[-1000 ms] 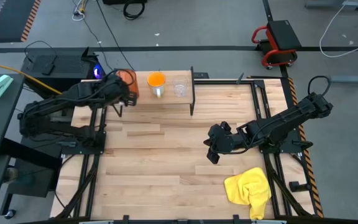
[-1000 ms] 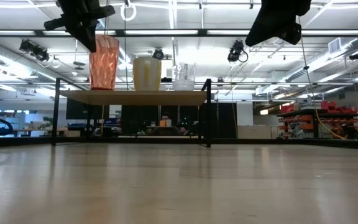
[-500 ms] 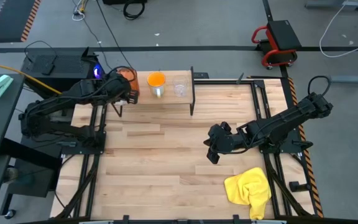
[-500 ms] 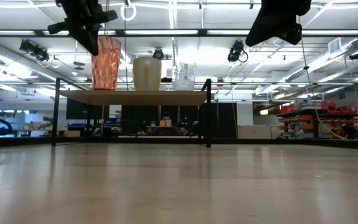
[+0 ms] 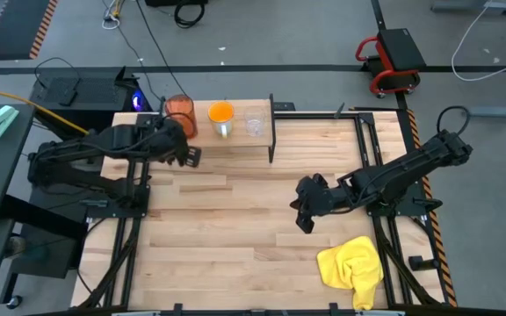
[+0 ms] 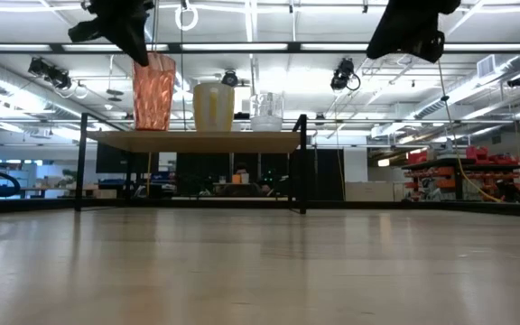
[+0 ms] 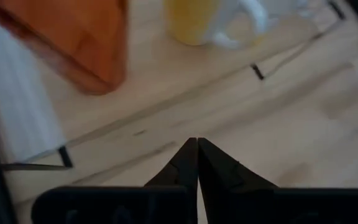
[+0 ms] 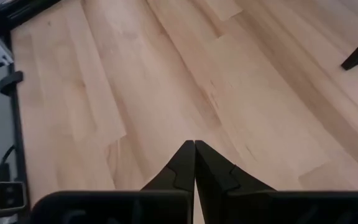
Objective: Stack small to large cups/mugs on shelf
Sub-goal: Return to Home Position
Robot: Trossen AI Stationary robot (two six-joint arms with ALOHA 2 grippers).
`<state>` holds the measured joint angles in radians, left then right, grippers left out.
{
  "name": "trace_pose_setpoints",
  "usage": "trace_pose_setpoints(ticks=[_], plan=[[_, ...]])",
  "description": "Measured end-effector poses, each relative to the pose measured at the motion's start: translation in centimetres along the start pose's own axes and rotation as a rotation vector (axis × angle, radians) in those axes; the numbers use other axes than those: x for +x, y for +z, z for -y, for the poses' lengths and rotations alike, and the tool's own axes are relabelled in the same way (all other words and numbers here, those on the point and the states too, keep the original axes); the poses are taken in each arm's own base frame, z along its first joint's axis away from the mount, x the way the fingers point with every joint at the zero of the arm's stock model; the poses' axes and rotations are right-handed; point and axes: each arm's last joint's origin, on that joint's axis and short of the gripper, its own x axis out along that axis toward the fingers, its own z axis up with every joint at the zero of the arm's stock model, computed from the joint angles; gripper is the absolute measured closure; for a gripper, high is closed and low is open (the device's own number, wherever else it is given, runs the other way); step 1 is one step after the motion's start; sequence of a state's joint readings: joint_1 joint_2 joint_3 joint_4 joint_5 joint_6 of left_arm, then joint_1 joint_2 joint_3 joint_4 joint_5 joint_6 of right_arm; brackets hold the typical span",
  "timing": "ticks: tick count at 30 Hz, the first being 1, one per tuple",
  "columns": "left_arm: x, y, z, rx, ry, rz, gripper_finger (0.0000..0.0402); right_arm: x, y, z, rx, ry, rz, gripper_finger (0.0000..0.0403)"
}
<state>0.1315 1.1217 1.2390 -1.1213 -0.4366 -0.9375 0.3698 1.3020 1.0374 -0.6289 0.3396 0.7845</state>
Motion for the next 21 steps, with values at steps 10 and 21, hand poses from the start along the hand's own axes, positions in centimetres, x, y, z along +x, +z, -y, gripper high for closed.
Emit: trace_pose_setpoints(ticks=[10,21], plan=[[-3.4,0.3,1.1,0.015,-0.216,0.093,0.0368,-7.5,1.4,2.7,0.075,0.116,0.203,0.0388],[-6.4,0.3,2.9,-0.049,-0.558,0.141,0.0383,-13.8,1.1,5.8,0.170,0.278,0.361,0.0388]])
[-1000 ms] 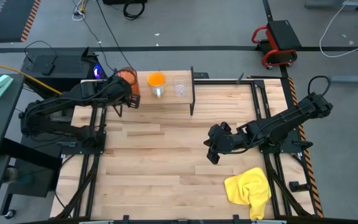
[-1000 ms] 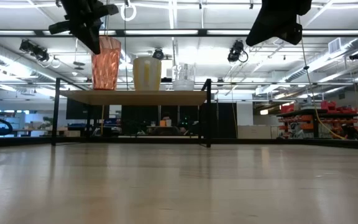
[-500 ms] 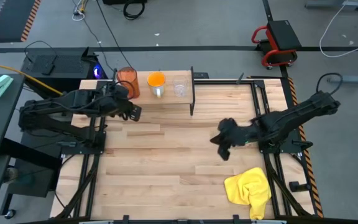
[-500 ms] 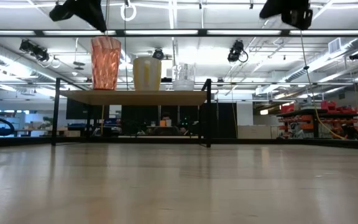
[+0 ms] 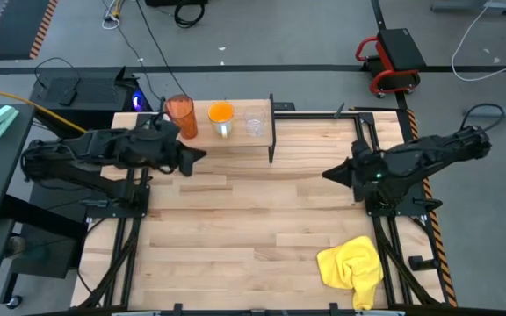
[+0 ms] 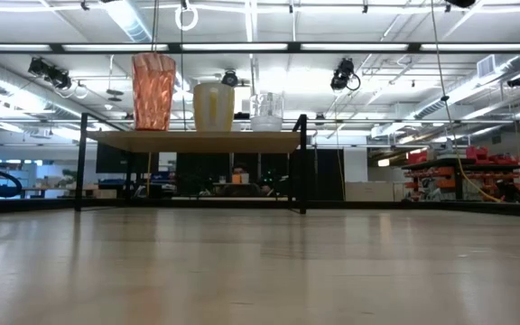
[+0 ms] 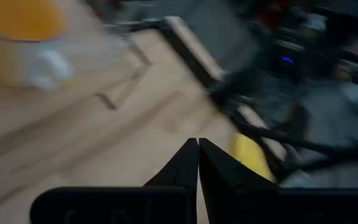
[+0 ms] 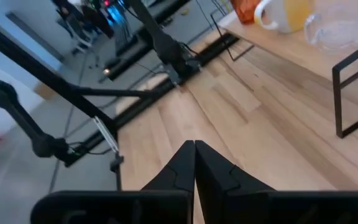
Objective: Stack small to large cups/mugs on shelf
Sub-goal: Return to Home Position
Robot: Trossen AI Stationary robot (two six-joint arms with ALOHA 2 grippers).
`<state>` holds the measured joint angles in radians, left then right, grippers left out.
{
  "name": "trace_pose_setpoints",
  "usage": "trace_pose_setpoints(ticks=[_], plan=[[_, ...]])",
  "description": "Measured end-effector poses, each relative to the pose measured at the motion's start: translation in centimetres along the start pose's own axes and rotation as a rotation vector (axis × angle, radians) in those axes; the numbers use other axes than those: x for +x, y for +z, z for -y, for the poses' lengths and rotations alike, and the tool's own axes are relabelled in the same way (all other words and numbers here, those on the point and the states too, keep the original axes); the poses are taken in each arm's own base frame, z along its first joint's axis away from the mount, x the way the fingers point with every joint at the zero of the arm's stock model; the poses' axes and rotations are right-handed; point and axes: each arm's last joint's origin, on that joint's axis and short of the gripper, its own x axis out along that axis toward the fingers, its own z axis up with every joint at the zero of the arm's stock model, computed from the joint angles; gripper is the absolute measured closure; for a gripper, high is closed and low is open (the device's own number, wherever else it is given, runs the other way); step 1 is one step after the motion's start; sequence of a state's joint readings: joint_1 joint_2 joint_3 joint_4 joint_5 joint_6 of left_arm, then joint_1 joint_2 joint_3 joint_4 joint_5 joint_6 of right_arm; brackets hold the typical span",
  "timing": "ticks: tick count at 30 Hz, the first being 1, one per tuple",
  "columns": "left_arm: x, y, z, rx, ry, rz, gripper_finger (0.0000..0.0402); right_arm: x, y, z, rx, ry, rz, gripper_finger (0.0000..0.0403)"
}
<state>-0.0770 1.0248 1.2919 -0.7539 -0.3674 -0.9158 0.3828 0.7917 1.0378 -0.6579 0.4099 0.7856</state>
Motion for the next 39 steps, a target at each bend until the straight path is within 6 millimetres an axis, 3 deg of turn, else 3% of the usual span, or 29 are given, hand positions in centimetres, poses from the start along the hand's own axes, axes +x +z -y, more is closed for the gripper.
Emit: trace_pose_setpoints(ticks=[4,13,19,26,32,39], plan=[[-1.4,0.2,0.9,0.077,-0.187,-0.037,0.0380,-1.0,0.3,0.3,0.034,0.027,0.023,0.0388],[-5.6,0.7,0.1,0.106,-0.433,-0.118,0.0367,-2.1,0.3,0.4,0.030,0.147,-0.052,0.0388],[-8.5,1.5,-0.5,0.237,-0.550,0.006,0.0375,-2.7,0.5,0.5,-0.025,0.181,-0.031,0.0388],[-11.6,1.8,-2.4,0.333,-0.642,0.159,0.0373,-6.5,2.4,1.0,-0.084,0.350,0.207,0.0388],[-11.7,0.2,-4.5,0.362,-0.765,0.282,0.0365,-8.8,2.2,2.5,-0.095,0.463,0.384,0.0388],[-11.6,-2.3,-7.9,0.316,-0.850,0.356,0.0376,-7.7,-0.4,4.0,-0.054,0.679,0.521,0.0388]])
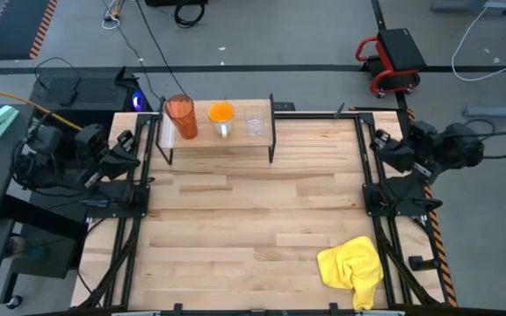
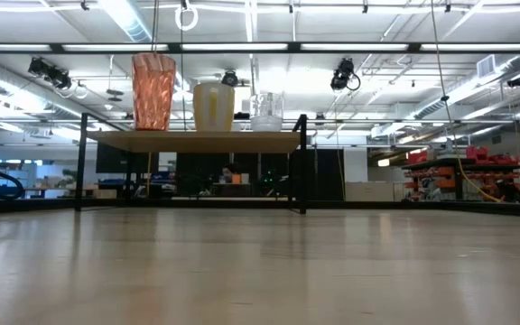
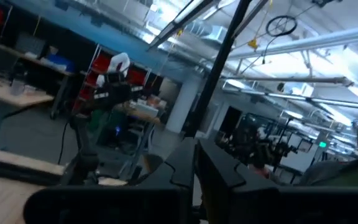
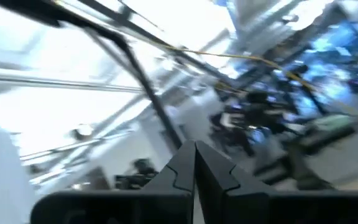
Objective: Stack small to large cups/mugs on shelf
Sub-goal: Return to Home Position
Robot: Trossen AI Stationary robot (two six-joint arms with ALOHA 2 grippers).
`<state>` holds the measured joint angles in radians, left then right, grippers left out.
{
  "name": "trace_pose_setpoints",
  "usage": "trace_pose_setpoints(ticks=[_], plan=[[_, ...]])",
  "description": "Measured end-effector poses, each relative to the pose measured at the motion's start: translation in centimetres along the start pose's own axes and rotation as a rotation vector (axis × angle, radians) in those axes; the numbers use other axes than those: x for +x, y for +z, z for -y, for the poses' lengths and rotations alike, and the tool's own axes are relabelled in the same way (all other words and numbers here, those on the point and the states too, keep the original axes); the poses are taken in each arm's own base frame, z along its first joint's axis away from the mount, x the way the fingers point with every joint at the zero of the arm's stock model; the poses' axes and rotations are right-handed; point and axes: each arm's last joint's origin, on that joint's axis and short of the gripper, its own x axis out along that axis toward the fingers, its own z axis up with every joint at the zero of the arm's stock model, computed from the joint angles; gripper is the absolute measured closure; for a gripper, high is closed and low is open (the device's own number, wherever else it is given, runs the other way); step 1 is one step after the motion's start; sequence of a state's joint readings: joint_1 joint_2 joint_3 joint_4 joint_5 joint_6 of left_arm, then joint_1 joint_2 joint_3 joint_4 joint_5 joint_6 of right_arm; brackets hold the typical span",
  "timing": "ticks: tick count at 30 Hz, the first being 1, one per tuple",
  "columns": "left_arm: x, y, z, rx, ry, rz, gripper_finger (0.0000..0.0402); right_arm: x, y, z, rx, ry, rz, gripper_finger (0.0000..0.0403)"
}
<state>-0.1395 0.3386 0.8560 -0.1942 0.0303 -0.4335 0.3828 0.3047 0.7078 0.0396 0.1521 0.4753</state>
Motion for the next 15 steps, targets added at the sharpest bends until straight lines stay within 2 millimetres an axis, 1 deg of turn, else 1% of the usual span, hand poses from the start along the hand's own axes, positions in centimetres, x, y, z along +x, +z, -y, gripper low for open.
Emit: trace_pose_setpoints(ticks=[3,7,11,15], plan=[[-1.1,-0.8,-0.3,0.008,-0.017,0.035,0.0378,-0.3,-0.8,0.4,0.011,0.053,0.034,0.0388],[-2.2,-1.7,-0.7,0.037,-0.042,0.094,0.0372,-0.5,-1.5,0.7,0.025,0.052,0.033,0.0388],[-3.0,-2.7,-1.1,0.050,-0.058,0.127,0.0366,-0.9,-1.3,0.7,0.000,0.059,0.049,0.0388],[-4.0,-3.2,-1.4,0.050,-0.070,0.154,0.0367,-2.5,-0.3,0.5,-0.045,0.090,0.119,0.0388]])
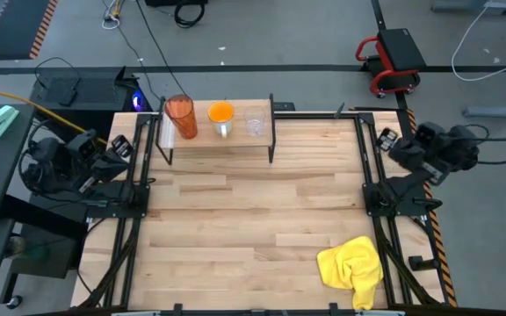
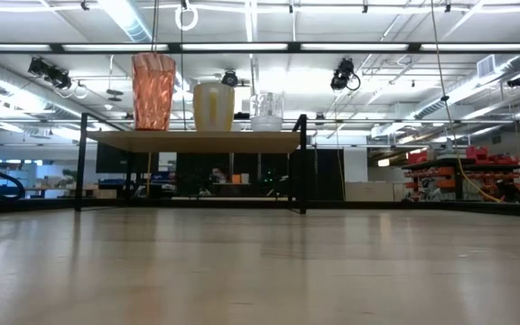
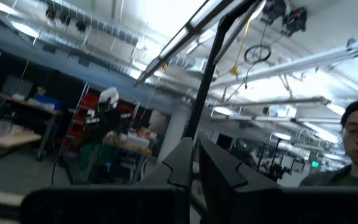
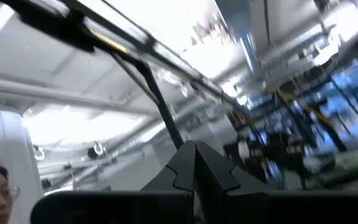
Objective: Stack small to large cups/mugs on shelf
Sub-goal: Return to Home Position
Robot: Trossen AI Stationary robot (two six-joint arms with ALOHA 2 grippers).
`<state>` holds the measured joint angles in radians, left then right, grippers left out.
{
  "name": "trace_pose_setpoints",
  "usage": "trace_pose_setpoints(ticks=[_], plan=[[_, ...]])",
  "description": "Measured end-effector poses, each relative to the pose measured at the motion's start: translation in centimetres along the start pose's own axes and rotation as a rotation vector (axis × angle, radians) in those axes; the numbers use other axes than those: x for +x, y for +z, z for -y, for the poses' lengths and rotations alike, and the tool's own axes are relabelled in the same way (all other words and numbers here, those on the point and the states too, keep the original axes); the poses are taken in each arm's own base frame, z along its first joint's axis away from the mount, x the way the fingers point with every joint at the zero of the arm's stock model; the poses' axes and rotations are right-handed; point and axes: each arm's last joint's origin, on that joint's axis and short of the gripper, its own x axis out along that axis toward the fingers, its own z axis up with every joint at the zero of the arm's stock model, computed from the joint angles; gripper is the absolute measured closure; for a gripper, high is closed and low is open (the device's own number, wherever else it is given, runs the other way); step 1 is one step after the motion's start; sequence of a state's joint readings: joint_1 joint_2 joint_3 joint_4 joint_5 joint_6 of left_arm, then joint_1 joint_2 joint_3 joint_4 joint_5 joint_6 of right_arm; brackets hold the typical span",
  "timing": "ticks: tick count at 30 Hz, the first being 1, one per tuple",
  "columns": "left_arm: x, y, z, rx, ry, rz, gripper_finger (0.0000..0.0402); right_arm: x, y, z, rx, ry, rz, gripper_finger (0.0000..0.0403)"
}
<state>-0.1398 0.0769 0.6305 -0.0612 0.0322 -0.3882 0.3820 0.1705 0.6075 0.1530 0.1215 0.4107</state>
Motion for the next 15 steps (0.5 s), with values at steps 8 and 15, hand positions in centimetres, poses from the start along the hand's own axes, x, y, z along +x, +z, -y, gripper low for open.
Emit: trace_pose_setpoints(ticks=[8,15], plan=[[-1.6,0.7,0.4,0.050,-0.049,0.063,0.0378,-3.3,1.9,-0.4,-0.031,0.042,0.109,0.0388],[-1.7,1.1,0.6,0.067,-0.056,0.076,0.0367,-3.6,2.2,-0.4,-0.057,0.034,0.122,0.0388]])
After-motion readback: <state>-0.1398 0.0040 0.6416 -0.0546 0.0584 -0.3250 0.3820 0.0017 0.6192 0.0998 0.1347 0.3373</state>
